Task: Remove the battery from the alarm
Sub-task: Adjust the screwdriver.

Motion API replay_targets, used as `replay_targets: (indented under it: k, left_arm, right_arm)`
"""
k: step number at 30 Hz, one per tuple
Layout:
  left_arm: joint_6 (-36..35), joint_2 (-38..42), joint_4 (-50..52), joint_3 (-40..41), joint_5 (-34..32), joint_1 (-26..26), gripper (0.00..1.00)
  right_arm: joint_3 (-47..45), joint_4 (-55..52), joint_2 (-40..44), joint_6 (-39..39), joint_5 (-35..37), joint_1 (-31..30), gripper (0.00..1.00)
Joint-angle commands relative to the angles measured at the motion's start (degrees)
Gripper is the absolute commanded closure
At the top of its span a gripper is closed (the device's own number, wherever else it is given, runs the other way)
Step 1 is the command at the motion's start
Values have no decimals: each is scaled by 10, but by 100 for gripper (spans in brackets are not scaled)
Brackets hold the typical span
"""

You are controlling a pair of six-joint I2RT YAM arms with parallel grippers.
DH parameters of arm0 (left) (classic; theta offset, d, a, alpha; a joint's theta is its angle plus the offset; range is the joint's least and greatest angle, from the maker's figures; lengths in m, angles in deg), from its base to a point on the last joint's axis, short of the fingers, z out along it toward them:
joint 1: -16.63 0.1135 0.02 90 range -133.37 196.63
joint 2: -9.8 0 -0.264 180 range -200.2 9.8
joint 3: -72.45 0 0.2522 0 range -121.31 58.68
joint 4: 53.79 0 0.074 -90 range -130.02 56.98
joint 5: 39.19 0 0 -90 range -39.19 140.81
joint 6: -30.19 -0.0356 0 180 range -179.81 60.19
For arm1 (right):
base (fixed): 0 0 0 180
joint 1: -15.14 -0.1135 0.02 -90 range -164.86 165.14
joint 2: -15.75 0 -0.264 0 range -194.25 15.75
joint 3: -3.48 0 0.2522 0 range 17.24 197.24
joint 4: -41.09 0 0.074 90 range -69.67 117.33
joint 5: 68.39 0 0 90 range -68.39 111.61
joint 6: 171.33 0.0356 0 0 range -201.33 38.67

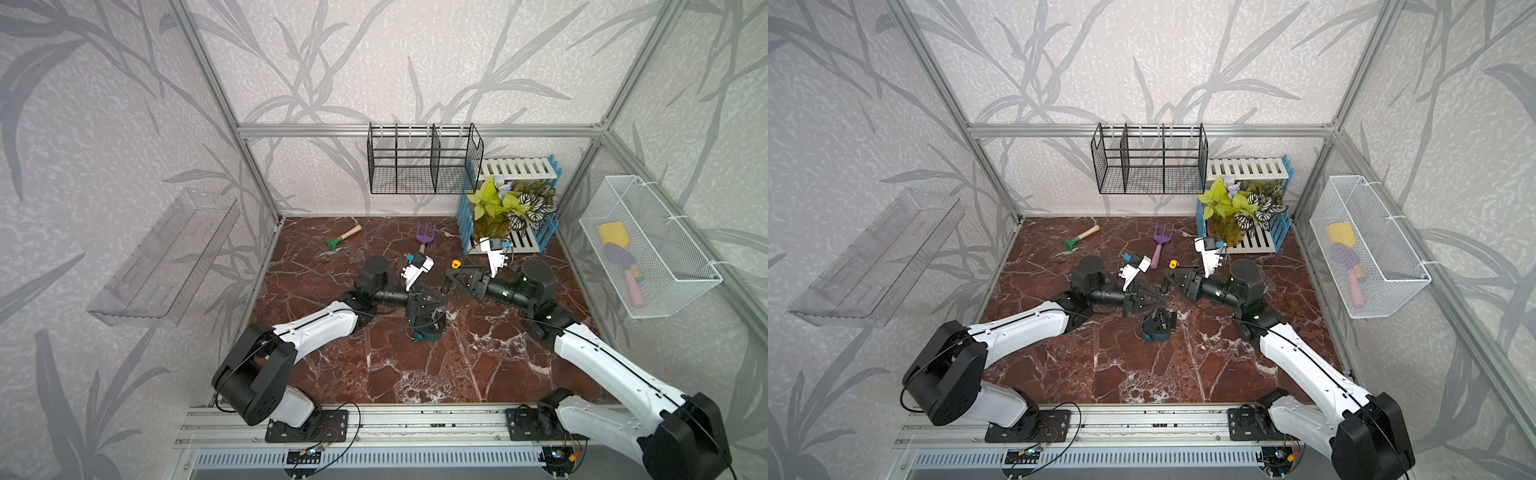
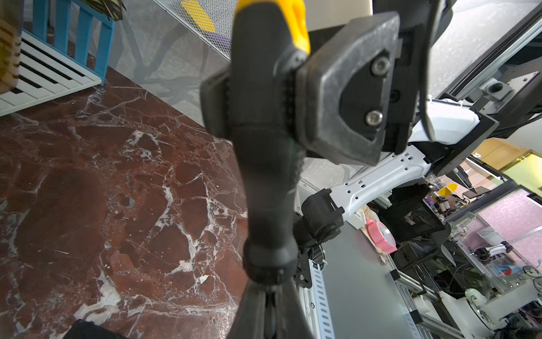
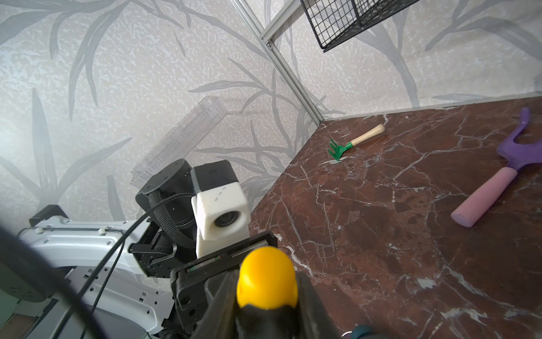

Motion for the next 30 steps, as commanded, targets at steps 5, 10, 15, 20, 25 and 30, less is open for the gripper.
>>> replay_targets:
  k: [5,10,15,20,25,30]
  left_arm:
    - [-26,-8,8,-30,53,-3,100]
    - [-34,-14,15,-36,61,-3,100]
    - [-36,-20,22,-44,68,-2,100]
    - [-27,-23,13,-47,65,3,100]
    - [-7,-26,-11,-41,66,12,100]
    - [-5,-30,-14,-44,71,14,100]
  right_arm:
    - [33,-14,3,-9,-4,-2,72]
    - [44,-16,-13,0,-16,-3,60]
    - [52,-16,-24,2,-27,-2,57]
    - [50,-25,-24,-1,-33,-2,59]
    - [47,-48,-17,-14,-37,-2,58]
    - [49,-52,-19,-15,-41,-2,68]
